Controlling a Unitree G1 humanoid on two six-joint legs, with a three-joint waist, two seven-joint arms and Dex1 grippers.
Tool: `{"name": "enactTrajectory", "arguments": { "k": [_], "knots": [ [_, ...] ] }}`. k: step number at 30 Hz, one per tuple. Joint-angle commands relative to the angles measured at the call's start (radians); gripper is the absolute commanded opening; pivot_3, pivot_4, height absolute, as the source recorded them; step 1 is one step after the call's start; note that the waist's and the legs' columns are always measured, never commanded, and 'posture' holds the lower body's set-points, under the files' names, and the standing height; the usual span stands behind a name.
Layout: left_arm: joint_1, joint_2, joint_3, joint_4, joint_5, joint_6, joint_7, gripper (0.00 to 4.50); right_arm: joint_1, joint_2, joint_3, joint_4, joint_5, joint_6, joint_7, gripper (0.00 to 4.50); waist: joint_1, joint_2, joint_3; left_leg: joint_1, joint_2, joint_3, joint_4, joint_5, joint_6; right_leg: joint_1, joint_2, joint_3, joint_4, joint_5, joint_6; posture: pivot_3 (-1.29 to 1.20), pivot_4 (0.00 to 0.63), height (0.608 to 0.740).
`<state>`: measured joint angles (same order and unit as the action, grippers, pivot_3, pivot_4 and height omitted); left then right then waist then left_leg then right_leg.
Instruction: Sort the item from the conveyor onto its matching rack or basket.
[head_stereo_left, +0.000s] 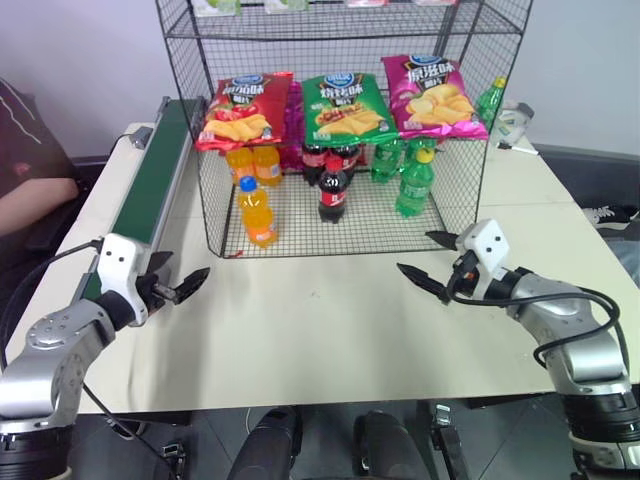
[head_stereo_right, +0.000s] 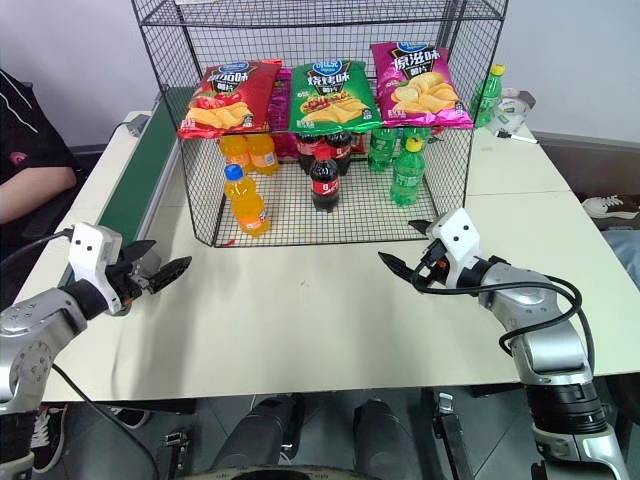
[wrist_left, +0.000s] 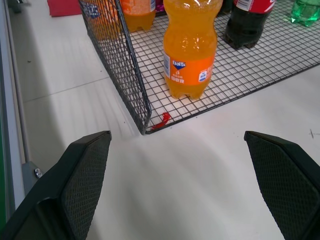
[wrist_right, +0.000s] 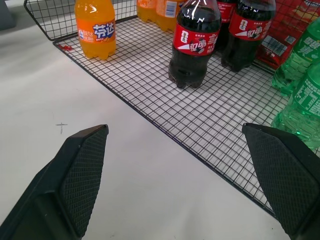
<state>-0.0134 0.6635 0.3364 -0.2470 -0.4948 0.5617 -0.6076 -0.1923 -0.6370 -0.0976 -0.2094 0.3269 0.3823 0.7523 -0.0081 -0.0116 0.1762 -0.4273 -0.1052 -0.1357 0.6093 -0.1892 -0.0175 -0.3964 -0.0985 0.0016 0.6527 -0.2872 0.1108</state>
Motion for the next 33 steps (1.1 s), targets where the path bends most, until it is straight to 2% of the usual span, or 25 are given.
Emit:
{"name": "enactTrajectory", "arguments": {
  "k": [1, 33],
  "knots": [
    [-0.001, 0.004, 0.018, -0.034, 0.003, -0.020, 0.001, 4.45, -0.011, 0.007, -0.008, -0.013, 0.002, -0.025, -0.003, 4.50, 0.000, 0.000, 0.000, 0.000, 0.000, 0.000, 0.000, 0.000, 0.000, 0.000, 0.000, 0.000, 0.000, 0.000, 0.000, 0.00, 0.150, 0.740],
    [-0.009, -0.051, -0.016, -0.015, 0.038, -0.052, 0.028, 4.45, -0.058, 0.052, 0.044, 0.028, -0.019, -0.051, -0.022, 4.50, 0.000, 0.000, 0.000, 0.000, 0.000, 0.000, -0.001, 0.000, 0.000, 0.000, 0.000, 0.000, -0.001, 0.000, 0.000, 0.00, 0.150, 0.740]
  ]
}}
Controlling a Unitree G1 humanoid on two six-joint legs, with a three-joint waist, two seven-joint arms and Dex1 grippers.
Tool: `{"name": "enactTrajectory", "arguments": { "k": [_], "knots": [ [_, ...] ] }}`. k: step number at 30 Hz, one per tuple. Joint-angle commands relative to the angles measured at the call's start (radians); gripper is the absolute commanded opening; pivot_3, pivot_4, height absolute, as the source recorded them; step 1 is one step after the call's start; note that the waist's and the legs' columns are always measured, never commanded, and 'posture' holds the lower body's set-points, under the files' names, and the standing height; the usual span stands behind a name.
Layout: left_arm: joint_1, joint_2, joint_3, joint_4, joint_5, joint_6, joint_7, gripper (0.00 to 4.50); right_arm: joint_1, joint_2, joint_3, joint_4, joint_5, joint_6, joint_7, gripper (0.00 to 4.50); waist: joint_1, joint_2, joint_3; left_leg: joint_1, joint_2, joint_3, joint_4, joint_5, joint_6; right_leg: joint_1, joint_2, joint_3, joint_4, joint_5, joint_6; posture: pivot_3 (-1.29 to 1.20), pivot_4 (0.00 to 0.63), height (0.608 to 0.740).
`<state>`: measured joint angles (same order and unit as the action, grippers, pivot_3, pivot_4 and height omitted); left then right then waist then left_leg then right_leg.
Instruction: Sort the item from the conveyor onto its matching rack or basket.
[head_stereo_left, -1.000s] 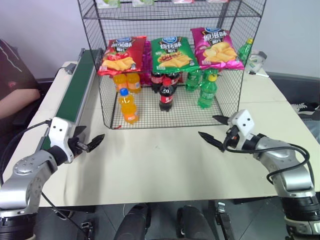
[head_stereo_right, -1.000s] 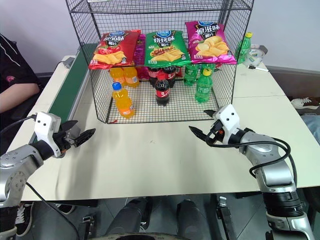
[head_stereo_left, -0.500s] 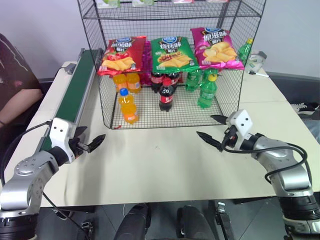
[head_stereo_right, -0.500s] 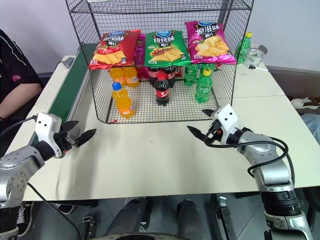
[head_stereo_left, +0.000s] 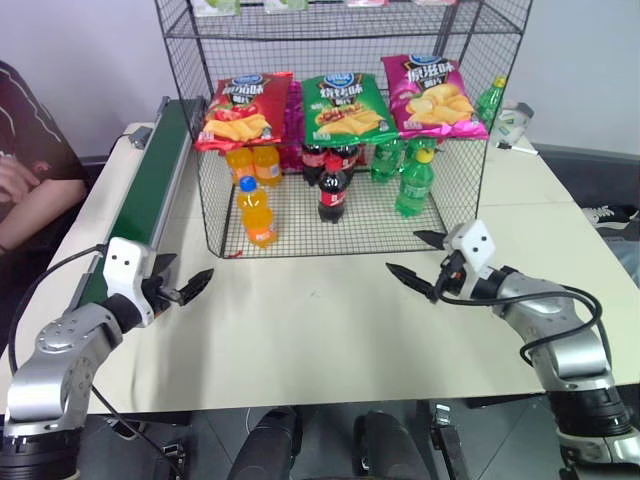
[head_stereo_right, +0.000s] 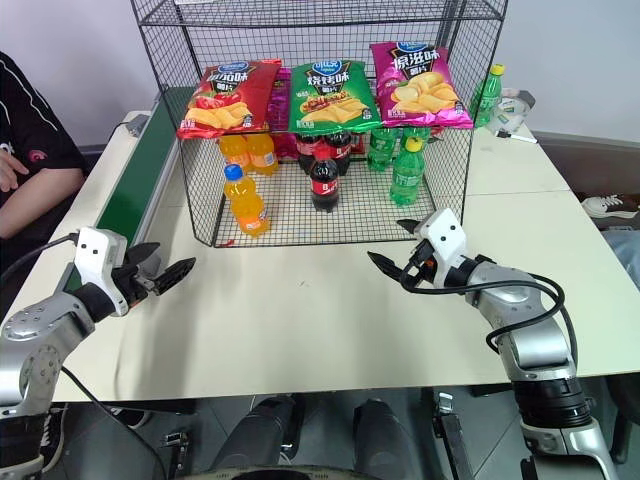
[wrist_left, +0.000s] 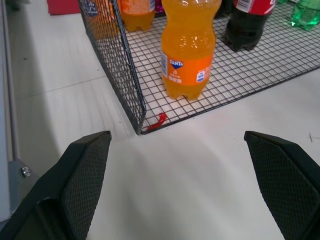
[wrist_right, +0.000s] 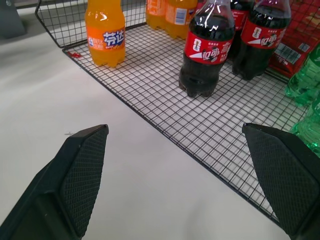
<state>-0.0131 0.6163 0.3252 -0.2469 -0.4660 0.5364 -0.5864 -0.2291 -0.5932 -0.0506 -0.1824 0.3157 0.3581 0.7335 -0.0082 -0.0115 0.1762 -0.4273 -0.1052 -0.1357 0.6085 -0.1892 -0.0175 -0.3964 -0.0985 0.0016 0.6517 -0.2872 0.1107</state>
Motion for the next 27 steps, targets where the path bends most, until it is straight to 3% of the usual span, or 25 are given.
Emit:
{"name": "enactTrajectory", "arguments": {
  "k": [1, 16, 23, 27],
  "knots": [
    [-0.009, -0.007, -0.005, -0.014, 0.012, -0.029, 0.008, 4.45, -0.024, 0.010, -0.003, 0.003, -0.008, -0.030, -0.004, 4.50, 0.000, 0.000, 0.000, 0.000, 0.000, 0.000, 0.000, 0.000, 0.000, 0.000, 0.000, 0.000, 0.000, 0.000, 0.000, 0.00, 0.150, 0.740],
    [-0.015, -0.023, -0.008, 0.011, 0.029, -0.043, 0.028, 4.45, -0.043, 0.033, 0.008, 0.038, -0.066, -0.085, -0.048, 4.50, 0.000, 0.000, 0.000, 0.000, 0.000, 0.000, 0.000, 0.000, 0.000, 0.000, 0.000, 0.000, 0.000, 0.000, 0.000, 0.00, 0.150, 0.740],
    [-0.030, -0.041, 0.011, 0.022, 0.028, -0.045, 0.069, 4.45, -0.068, 0.042, 0.022, 0.077, -0.164, -0.171, -0.123, 4.50, 0.000, 0.000, 0.000, 0.000, 0.000, 0.000, 0.000, 0.000, 0.000, 0.000, 0.000, 0.000, 0.000, 0.000, 0.000, 0.00, 0.150, 0.740],
    [-0.023, -0.038, 0.017, 0.017, 0.025, -0.048, 0.075, 4.45, -0.083, 0.065, 0.003, 0.102, -0.134, -0.183, -0.128, 4.50, -0.002, 0.000, 0.000, 0.000, 0.000, 0.000, 0.000, 0.000, 0.000, 0.000, 0.001, 0.000, 0.000, 0.000, 0.001, 0.00, 0.150, 0.740]
  ]
}}
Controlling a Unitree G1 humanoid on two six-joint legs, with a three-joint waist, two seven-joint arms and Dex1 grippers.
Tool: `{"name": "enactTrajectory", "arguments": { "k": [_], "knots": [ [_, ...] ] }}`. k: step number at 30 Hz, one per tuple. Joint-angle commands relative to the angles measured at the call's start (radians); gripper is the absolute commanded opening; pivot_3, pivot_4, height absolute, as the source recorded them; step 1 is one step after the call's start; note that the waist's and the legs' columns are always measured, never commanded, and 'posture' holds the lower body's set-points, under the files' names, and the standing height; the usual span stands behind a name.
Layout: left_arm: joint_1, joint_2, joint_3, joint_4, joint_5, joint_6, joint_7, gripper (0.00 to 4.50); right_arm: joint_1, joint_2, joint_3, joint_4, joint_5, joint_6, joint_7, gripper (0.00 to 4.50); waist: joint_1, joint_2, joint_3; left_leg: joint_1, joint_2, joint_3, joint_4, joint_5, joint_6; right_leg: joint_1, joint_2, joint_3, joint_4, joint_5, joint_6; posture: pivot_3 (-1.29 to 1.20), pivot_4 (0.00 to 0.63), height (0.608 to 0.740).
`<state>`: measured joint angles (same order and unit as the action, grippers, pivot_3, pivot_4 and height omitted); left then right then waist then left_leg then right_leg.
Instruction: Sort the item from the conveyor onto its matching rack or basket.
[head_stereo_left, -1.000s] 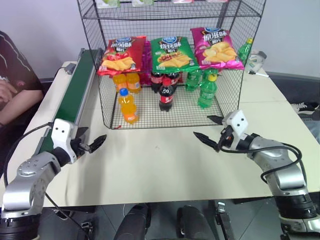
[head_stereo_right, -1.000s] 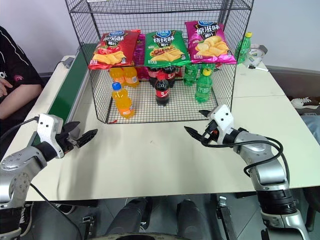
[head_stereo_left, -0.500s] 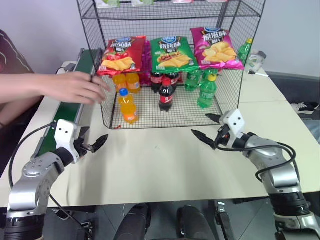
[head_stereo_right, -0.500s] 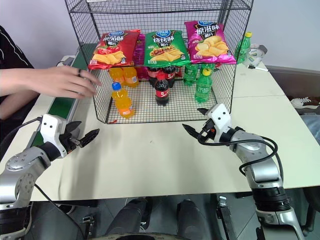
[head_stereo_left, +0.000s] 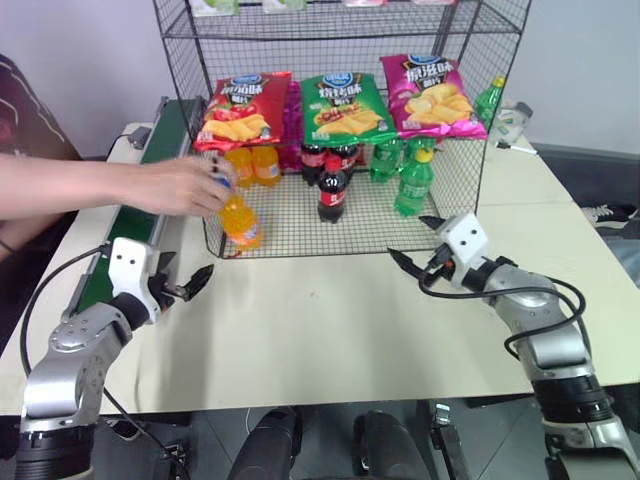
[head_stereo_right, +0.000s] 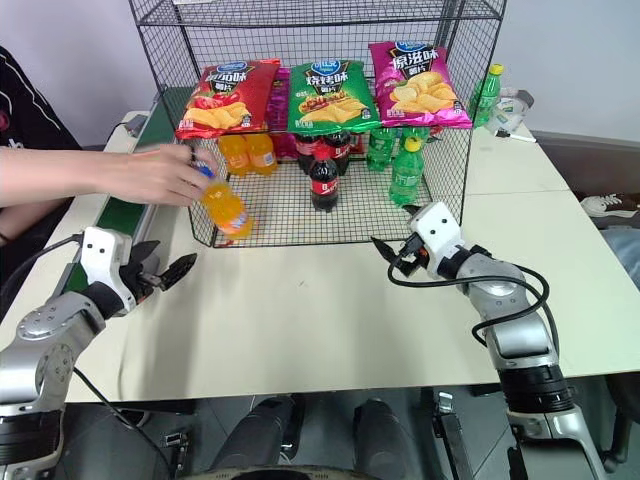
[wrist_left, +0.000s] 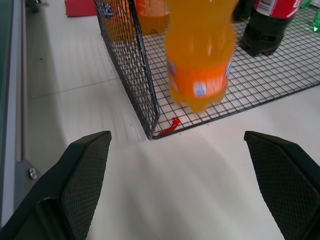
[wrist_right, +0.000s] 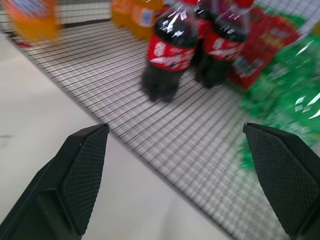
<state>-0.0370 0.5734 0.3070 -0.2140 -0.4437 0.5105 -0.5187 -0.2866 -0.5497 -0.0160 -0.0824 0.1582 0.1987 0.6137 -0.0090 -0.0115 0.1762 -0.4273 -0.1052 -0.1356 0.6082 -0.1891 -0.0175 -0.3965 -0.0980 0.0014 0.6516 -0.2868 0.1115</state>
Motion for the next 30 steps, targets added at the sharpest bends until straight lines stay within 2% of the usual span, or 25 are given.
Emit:
{"name": "enactTrajectory", "arguments": {
  "k": [1, 12, 30],
  "knots": [
    [0.004, 0.005, 0.039, -0.020, 0.000, -0.020, 0.009, 4.45, -0.030, 0.029, -0.038, 0.009, 0.033, -0.019, -0.013, 4.50, -0.002, 0.000, 0.000, 0.000, 0.000, 0.000, 0.000, 0.000, 0.000, 0.000, 0.000, 0.000, 0.000, 0.000, 0.000, 0.00, 0.150, 0.740],
    [0.034, 0.004, 0.064, -0.050, -0.006, -0.017, 0.035, 4.45, -0.061, 0.031, -0.033, 0.043, 0.051, 0.009, 0.023, 4.50, 0.001, 0.000, 0.000, 0.000, 0.000, 0.000, 0.000, 0.000, 0.000, 0.000, 0.000, 0.000, 0.000, 0.000, 0.000, 0.00, 0.150, 0.740],
    [-0.013, -0.009, 0.128, 0.022, 0.035, -0.071, 0.129, 4.45, -0.067, 0.072, -0.003, 0.007, 0.071, 0.033, 0.041, 4.50, -0.001, 0.000, 0.000, 0.000, 0.000, 0.000, 0.000, 0.000, 0.000, 0.000, 0.000, 0.000, 0.000, 0.001, 0.002, 0.00, 0.150, 0.740]
  ]
}}
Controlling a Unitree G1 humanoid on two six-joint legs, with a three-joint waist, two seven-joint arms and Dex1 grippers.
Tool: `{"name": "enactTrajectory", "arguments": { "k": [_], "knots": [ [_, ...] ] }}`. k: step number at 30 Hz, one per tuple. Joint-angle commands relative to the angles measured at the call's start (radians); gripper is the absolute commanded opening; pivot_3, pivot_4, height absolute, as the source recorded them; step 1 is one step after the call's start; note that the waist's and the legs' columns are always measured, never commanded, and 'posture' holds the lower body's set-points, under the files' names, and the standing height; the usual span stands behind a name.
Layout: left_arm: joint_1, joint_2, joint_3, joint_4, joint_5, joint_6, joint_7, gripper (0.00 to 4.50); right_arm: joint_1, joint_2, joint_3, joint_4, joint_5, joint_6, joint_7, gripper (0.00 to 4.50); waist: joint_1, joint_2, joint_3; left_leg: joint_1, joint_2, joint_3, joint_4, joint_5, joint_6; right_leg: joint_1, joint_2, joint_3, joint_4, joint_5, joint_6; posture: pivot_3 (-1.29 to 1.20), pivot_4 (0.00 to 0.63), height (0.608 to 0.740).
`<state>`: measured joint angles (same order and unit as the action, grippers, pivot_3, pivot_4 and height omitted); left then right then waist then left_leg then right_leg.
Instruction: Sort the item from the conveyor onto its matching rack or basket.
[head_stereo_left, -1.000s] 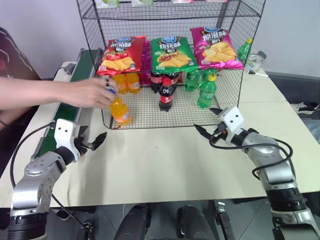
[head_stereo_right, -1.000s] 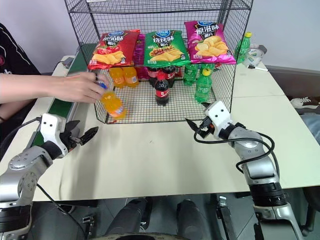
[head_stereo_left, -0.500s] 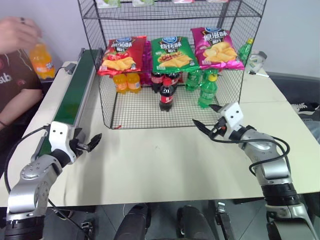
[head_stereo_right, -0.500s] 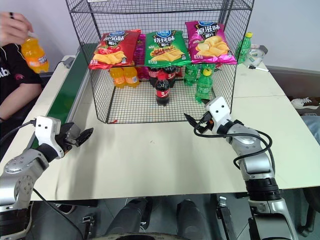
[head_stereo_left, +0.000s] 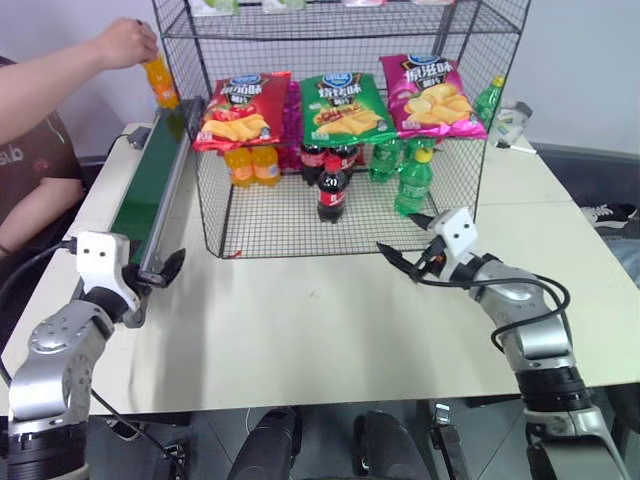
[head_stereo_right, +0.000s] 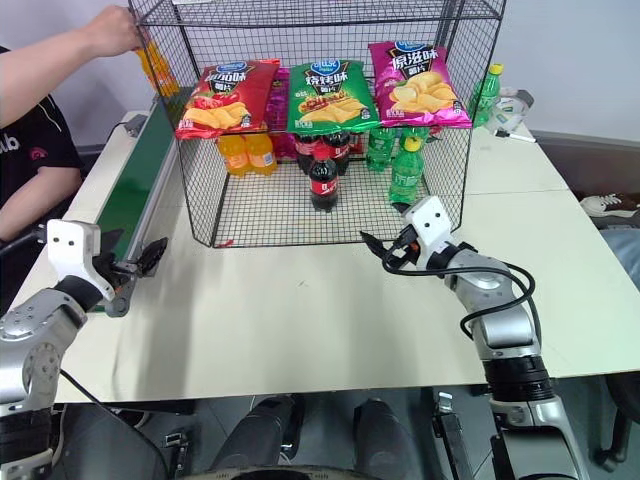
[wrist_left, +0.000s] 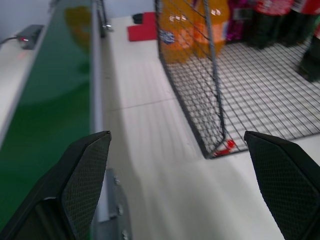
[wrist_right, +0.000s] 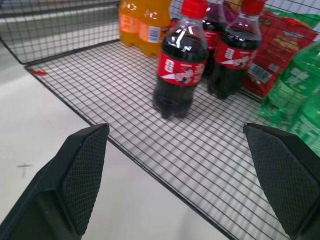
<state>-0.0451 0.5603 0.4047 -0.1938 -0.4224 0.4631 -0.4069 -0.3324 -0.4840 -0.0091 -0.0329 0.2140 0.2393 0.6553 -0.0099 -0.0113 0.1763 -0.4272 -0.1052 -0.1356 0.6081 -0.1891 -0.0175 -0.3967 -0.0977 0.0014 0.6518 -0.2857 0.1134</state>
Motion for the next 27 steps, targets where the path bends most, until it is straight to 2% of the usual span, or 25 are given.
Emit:
{"name": "enactTrajectory", "arguments": {
  "k": [1, 15, 22, 27],
  "knots": [
    [-0.006, 0.005, 0.031, 0.006, 0.016, -0.025, 0.019, 4.45, -0.019, 0.008, -0.009, -0.045, 0.014, -0.007, -0.002, 4.50, 0.000, 0.000, 0.000, 0.000, 0.000, 0.000, 0.000, 0.000, 0.000, 0.000, 0.000, 0.000, 0.000, 0.000, 0.000, 0.00, 0.150, 0.740],
    [-0.041, -0.006, 0.031, 0.023, 0.051, -0.018, 0.094, 4.45, -0.026, 0.041, 0.006, -0.040, 0.004, -0.013, -0.006, 4.50, 0.000, 0.000, 0.000, 0.000, 0.000, 0.000, 0.000, 0.000, 0.000, 0.000, 0.000, 0.000, 0.000, 0.000, 0.001, 0.00, 0.150, 0.740],
    [-0.067, -0.042, 0.081, 0.056, 0.073, -0.062, 0.196, 4.45, -0.042, 0.048, 0.015, -0.031, 0.002, -0.017, -0.004, 4.50, 0.000, 0.000, 0.000, 0.000, 0.000, 0.000, 0.000, 0.000, 0.000, 0.000, 0.000, 0.000, 0.000, 0.001, 0.001, 0.00, 0.150, 0.740],
    [-0.080, -0.069, 0.105, 0.076, 0.052, -0.081, 0.208, 4.45, -0.044, 0.059, 0.029, -0.045, 0.009, -0.011, 0.000, 4.50, 0.000, 0.000, 0.000, 0.000, 0.000, 0.000, 0.000, 0.000, 0.000, 0.000, 0.000, 0.000, 0.000, 0.001, 0.001, 0.00, 0.150, 0.740]
  ]
}}
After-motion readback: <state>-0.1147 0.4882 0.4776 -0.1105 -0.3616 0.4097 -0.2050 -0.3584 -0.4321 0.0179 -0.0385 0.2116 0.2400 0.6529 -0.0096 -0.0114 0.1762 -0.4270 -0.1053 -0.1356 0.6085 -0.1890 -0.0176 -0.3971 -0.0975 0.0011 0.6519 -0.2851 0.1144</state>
